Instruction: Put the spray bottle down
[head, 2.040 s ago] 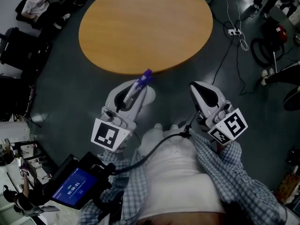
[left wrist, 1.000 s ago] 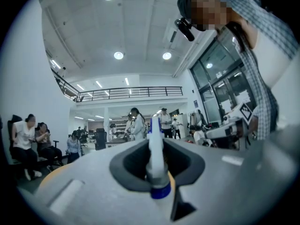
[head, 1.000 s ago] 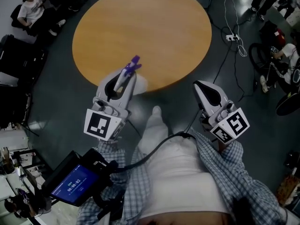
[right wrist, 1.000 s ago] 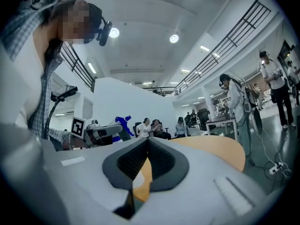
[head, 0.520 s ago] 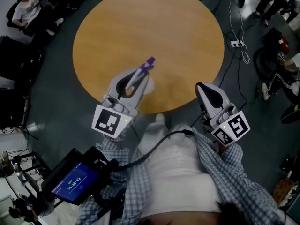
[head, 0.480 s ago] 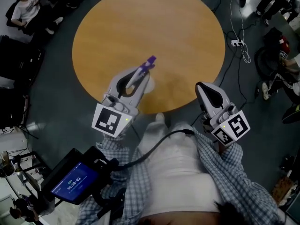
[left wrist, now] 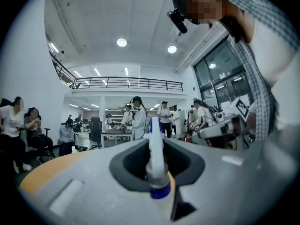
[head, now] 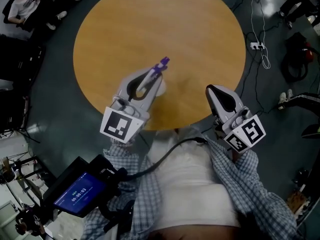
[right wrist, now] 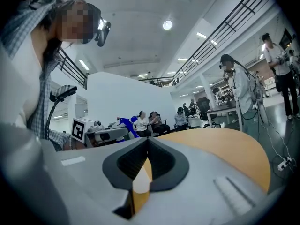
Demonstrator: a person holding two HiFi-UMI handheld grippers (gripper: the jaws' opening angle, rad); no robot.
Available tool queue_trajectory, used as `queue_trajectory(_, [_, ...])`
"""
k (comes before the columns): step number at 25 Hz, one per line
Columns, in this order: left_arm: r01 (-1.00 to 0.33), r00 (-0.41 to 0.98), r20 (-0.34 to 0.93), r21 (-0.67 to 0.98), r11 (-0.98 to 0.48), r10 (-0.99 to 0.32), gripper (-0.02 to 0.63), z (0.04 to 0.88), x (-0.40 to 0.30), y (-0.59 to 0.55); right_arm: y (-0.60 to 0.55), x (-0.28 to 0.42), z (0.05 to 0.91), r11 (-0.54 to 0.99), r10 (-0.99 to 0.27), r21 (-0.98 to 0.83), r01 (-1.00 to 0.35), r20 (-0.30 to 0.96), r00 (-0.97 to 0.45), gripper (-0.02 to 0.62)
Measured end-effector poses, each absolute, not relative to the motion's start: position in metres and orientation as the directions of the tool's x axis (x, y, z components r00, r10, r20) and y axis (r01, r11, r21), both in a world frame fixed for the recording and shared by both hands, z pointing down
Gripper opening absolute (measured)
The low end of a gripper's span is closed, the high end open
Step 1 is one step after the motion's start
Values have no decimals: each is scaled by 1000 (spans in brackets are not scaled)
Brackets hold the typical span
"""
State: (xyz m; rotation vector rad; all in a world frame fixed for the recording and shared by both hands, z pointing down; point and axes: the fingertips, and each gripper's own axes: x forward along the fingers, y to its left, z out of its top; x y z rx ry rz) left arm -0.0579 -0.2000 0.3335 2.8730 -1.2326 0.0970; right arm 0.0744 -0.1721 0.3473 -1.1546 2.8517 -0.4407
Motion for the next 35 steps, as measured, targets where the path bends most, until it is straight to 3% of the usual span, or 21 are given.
queue_trajectory(9, [-719,692,103,15,-695,-714,69,354,-53,-214,-195,69,358,692,-663,-301,-656,94,-743,3])
queue_trajectory(31, [-685,727,68,4,-729,-683,78,356,-53,-217,-201,54,365,688,-652,-315,-654,127,-747,3])
queue_trajectory(35, [-674,737,76,6,-738,-672,132,360,-47,-215,-200,56,367,692,-647,-316,-649,128,-752,3])
